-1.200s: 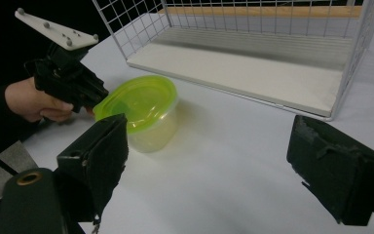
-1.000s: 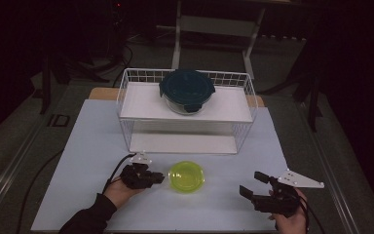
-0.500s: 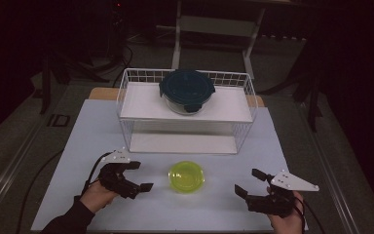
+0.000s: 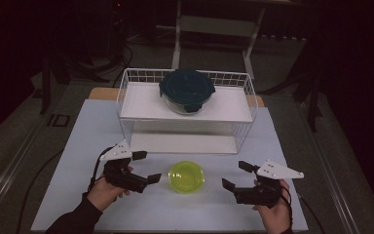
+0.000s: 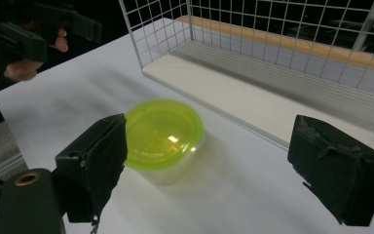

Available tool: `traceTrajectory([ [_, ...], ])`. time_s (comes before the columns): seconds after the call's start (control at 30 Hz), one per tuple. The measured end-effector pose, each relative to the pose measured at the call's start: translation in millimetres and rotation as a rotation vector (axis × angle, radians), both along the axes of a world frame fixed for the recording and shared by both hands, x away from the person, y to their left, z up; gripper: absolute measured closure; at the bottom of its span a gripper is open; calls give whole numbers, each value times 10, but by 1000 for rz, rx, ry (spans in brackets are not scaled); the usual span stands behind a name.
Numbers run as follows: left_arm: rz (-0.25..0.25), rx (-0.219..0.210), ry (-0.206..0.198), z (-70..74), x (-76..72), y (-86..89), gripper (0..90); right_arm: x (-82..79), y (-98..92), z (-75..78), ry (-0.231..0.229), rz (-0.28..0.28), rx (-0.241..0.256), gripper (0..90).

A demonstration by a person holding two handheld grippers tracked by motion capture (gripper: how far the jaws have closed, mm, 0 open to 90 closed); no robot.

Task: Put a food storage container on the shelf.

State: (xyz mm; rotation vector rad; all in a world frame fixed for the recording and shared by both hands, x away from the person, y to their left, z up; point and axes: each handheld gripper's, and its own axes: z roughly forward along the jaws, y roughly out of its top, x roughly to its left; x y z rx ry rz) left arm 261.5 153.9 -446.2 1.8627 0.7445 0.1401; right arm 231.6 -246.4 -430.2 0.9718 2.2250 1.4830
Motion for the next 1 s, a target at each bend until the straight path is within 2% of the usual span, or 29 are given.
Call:
traceTrajectory([
  [0.1,8,-22,24,-19,51,-30,28,79,106,-14,30,4,-17,108],
  [0.2,-4,-36,62,-54,101,-75,28,161,190,-55,85,13,13,107],
  [0.37,-15,-45,173,-130,215,-155,17,294,312,-140,168,21,33,113],
  [0.4,-17,-46,190,-152,231,-177,17,323,329,-157,190,22,43,134],
  [0.47,-17,-45,215,-199,257,-215,17,369,377,-187,210,22,34,136],
  [0.57,-11,-86,276,-285,310,-235,17,442,427,-235,255,25,36,151],
  [0.67,8,-80,307,-351,345,-251,20,506,453,-297,296,17,45,195],
  [0.77,28,-62,354,-427,371,-268,46,566,462,-382,354,0,59,233],
  [0.83,45,-52,382,-473,376,-279,76,607,462,-449,408,-9,78,258],
  [0.97,70,-84,467,-557,425,-273,180,667,485,-574,503,-29,98,327],
  [1.0,80,-77,487,-576,432,-281,204,680,488,-598,523,-33,104,346],
])
